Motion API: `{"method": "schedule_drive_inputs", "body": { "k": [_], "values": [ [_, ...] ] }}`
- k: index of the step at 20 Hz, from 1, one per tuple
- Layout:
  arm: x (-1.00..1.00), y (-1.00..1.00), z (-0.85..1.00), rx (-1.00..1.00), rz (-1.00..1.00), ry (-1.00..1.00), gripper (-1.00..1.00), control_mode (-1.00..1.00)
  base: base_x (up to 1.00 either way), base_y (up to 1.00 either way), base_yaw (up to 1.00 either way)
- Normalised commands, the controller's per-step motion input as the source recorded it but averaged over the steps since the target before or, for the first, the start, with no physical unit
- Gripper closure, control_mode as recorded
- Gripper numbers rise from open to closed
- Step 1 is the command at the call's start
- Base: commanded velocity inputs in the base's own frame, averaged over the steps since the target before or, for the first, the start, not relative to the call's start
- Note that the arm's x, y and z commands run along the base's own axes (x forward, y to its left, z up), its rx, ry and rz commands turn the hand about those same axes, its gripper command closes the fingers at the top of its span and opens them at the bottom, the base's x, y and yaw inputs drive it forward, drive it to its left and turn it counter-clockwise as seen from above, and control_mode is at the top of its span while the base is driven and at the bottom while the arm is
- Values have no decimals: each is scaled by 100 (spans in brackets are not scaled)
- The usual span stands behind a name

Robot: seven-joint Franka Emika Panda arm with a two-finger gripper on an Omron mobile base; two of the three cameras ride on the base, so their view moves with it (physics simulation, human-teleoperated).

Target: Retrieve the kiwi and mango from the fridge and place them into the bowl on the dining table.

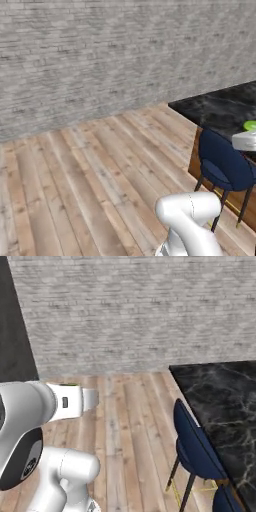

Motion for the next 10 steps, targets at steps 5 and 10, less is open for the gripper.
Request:
{"method": "schedule_drive_inputs", "body": {
  "k": [5,10],
  "values": [
    [0,0,0,0,0,0,100,100,100,23,-33],
    [0,0,0,0,0,0,100,100,100,49,-36]
  ]
}}
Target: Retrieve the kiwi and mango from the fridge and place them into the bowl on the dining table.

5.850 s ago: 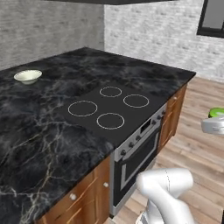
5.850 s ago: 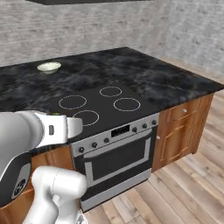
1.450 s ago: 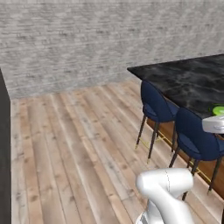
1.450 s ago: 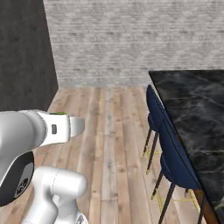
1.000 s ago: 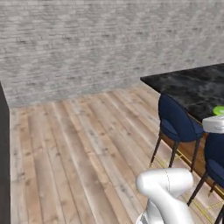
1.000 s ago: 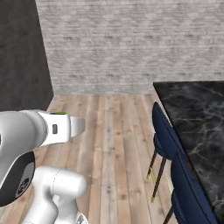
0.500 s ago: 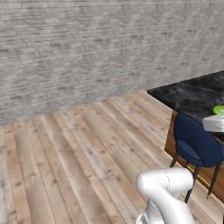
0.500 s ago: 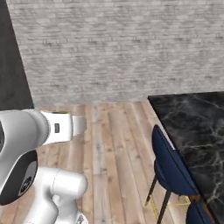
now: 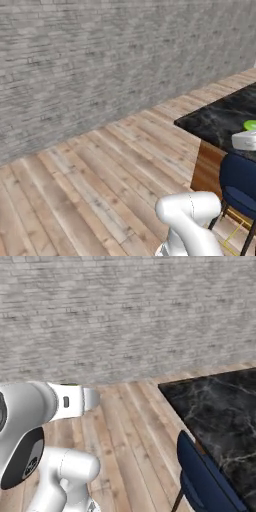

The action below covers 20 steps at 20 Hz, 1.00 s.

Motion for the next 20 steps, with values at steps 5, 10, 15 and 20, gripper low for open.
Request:
{"method": "schedule_drive_inputs", "body": {
  "k": [5,10,15,20],
  "values": [
    [0,0,0,0,0,0,100,100,100,60,-40],
    [0,0,0,0,0,0,100,100,100,67,-46],
    [0,0,0,0,0,0,100,100,100,61,-56],
    [0,0,0,0,0,0,100,100,100,50,-63]
  ]
}}
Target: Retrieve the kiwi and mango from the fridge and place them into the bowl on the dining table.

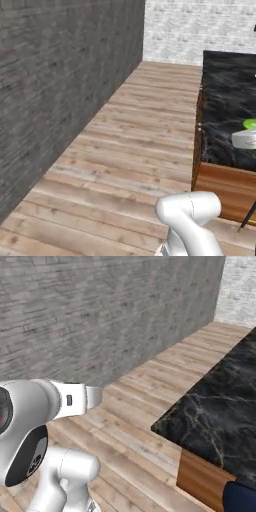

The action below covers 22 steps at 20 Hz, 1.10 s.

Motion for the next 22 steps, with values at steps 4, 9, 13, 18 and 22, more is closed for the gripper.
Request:
{"method": "schedule_drive_inputs", "body": {
  "k": [4,9,13,18,22],
  "values": [
    [0,0,0,0,0,0,100,100,100,46,-61],
    [0,0,0,0,0,0,100,100,100,42,-59],
    [0,0,0,0,0,0,100,100,100,47,-59],
    [0,0,0,0,0,0,100,100,100,49,-56],
    [0,0,0,0,0,0,100,100,100,53,-54]
  ]
}}
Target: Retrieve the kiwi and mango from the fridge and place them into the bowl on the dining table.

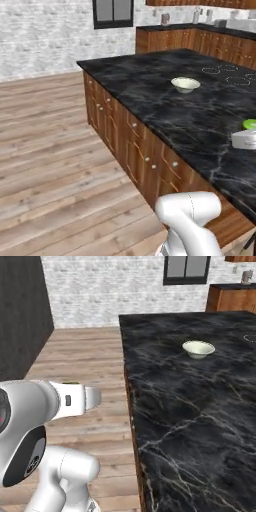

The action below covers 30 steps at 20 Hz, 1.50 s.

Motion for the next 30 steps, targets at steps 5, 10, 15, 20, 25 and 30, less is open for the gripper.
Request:
{"method": "schedule_drive_inputs", "body": {
  "k": [5,10,15,20,25,30],
  "values": [
    [0,0,0,0,0,0,100,100,93,54,-52],
    [0,0,0,0,0,0,100,100,73,72,-50],
    [0,0,0,0,0,0,100,100,53,98,-44],
    [0,0,0,0,0,0,100,100,25,100,-39],
    [0,0,0,0,0,0,100,100,20,87,-40],
    [0,0,0,0,0,0,100,100,34,56,-42]
  ]
}}
